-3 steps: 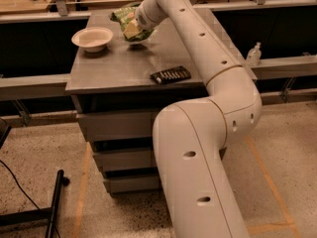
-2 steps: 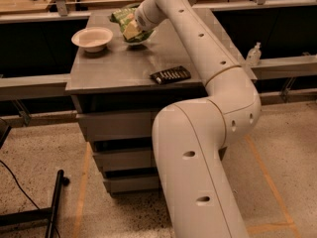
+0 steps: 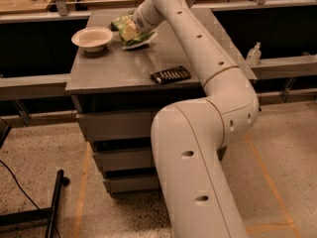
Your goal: Move green jalapeno chip bag near paper bowl
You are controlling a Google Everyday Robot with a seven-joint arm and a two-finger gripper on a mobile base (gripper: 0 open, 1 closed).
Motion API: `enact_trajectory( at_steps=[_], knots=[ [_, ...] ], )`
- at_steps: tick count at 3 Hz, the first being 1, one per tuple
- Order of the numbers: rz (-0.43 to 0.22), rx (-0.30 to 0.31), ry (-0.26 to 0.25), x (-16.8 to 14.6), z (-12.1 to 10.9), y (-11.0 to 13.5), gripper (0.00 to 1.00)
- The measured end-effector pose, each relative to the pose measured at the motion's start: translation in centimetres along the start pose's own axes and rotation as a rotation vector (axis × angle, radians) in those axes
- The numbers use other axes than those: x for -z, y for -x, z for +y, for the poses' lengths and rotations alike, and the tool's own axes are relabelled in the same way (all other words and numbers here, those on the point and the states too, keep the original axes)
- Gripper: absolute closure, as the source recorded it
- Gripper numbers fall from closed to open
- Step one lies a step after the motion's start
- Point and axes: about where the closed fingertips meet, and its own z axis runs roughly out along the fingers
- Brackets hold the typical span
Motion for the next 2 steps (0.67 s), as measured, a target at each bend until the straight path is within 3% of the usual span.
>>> enact_trajectory(
  at_steps=[1,2],
  knots=[
    [0.003,0.0,0.004,-0.4,0.2,-0.1,0.0],
    [-0.046,-0.022,-0.025,2.0,-1.7,0.6,0.0]
  ],
)
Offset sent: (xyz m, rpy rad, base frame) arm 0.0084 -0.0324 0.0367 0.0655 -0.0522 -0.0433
